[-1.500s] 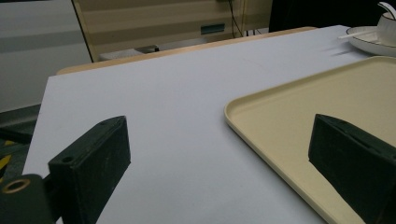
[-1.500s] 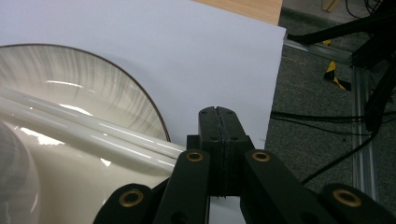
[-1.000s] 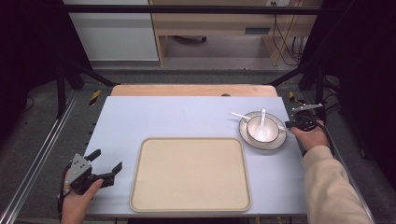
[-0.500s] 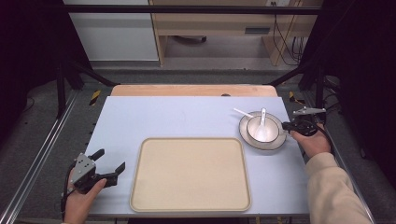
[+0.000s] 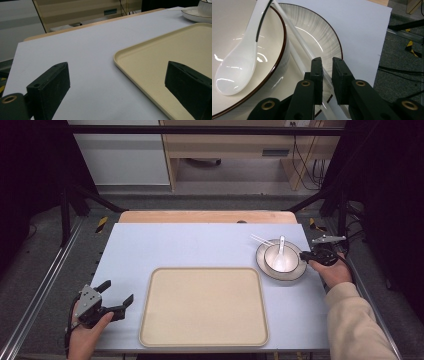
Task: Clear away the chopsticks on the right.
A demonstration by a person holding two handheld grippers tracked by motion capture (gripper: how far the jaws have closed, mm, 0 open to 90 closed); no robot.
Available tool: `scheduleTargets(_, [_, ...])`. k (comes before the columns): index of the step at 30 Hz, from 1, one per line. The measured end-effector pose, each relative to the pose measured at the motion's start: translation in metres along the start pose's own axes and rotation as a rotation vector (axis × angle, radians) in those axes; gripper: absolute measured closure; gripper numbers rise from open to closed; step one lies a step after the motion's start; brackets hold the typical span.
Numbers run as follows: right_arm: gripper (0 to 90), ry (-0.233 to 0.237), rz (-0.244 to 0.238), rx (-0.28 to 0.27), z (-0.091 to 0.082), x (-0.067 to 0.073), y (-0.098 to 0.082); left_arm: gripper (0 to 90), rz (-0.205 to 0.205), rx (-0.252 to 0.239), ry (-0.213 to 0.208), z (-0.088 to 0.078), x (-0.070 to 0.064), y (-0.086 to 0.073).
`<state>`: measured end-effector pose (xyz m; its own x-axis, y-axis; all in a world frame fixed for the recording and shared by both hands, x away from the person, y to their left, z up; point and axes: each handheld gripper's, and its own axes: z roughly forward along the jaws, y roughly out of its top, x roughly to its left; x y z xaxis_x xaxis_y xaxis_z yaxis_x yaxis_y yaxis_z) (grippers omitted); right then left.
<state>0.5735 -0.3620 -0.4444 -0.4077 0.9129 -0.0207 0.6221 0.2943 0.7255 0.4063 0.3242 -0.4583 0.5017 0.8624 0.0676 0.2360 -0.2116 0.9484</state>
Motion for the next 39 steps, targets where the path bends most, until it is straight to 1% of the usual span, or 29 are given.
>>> scheduleTargets(1, [79.0,0.0,-0.008,-0.002,0.001,0.0,0.0,5.7,0.001,0.001,0.0,0.0,0.0,0.0])
scheduleTargets(2, [78.5,0.008,-0.003,0.0,0.001,0.0,0.0,5.7,0.002,0.002,-0.001,0.0,0.0,0.0])
scheduleTargets(3, [77.7,0.001,-0.018,-0.005,0.002,-0.001,0.0,5.7,0.002,0.002,-0.002,0.0,0.0,0.0])
scheduleTargets(4, [77.2,0.003,-0.006,0.008,0.003,0.0,0.001,5.7,0.001,0.002,-0.002,0.0,0.0,0.0])
scheduleTargets(6, [75.7,0.004,-0.011,0.019,0.005,0.001,0.0,5.8,0.0,0.002,-0.001,0.0,0.0,0.0])
scheduleTargets(9, [75.5,0.005,-0.022,0.013,0.008,0.001,0.0,5.8,-0.002,0.004,-0.001,0.0,0.0,-0.001])
scheduleTargets(12, [76.4,0.012,-0.017,0.016,0.009,0.001,0.0,6.1,-0.001,0.005,-0.001,0.001,0.0,-0.001])
scheduleTargets(18, [82.9,0.018,-0.037,0.014,0.01,0.001,-0.001,6.1,-0.006,0.004,0.002,0.0,0.001,-0.001])
scheduleTargets(21, [83.6,0.019,-0.049,0.011,0.01,0.001,-0.001,6.1,-0.006,0.005,0.007,-0.002,0.002,-0.002])
scheduleTargets(24, [83.8,0.009,-0.063,0.009,0.01,0.002,-0.001,6.1,-0.009,0.005,0.011,-0.003,0.002,-0.002])
scheduleTargets(26, [83.9,0.002,-0.059,-0.004,0.007,0.002,0.0,6.1,-0.01,0.004,0.015,-0.005,0.002,-0.002])
scheduleTargets(27, [84.0,-0.009,-0.066,-0.01,0.006,0.002,0.0,6.1,-0.011,0.002,0.017,-0.005,0.003,-0.002])
scheduleTargets(28, [84.0,-0.009,-0.066,-0.01,0.006,0.002,0.0,6.1,-0.011,0.002,0.017,-0.005,0.003,-0.002])
scheduleTargets(29, [84.0,-0.019,-0.054,-0.024,0.001,0.003,0.002,6.1,-0.014,-0.005,0.016,-0.007,0.002,-0.002])
scheduleTargets(30, [84.0,-0.028,-0.06,-0.03,-0.001,0.003,0.002,6.1,-0.014,-0.005,0.014,-0.007,0.002,-0.002])
scheduleTargets(31, [84.1,-0.033,-0.051,-0.035,-0.004,0.003,0.003,6.1,-0.016,-0.006,0.016,-0.008,0.002,-0.003])
scheduleTargets(32, [84.0,-0.038,-0.057,-0.041,-0.006,0.003,0.003,6.0,-0.023,-0.01,0.011,-0.008,0.002,-0.003])
scheduleTargets(33, [84.1,-0.045,-0.052,-0.048,-0.008,0.003,0.003,5.9,-0.034,-0.018,0.002,-0.009,0.002,-0.003])
scheduleTargets(34, [84.0,-0.048,-0.041,-0.053,-0.012,0.005,0.004,5.8,-0.034,-0.018,0.002,-0.009,0.002,-0.003])
scheduleTargets(35, [84.1,-0.058,-0.037,-0.06,-0.017,0.007,0.004,5.6,-0.04,-0.02,-0.014,-0.009,0.003,-0.004])
scheduleTargets(36, [84.1,-0.063,-0.033,-0.07,-0.022,0.009,0.004,5.6,-0.04,-0.021,-0.015,-0.009,0.003,-0.005])
scheduleTargets(37, [84.1,-0.071,-0.025,-0.078,-0.025,0.01,0.004,5.4,-0.047,-0.028,-0.027,-0.01,0.005,-0.006])
scheduleTargets(38, [84.0,-0.073,-0.014,-0.097,-0.031,0.013,0.004,5.3,-0.049,-0.03,-0.032,-0.01,0.006,-0.006])
scheduleTargets(39, [84.0,-0.07,0.0,-0.104,-0.035,0.016,0.004,5.2,-0.06,-0.039,-0.036,-0.01,0.008,-0.006])
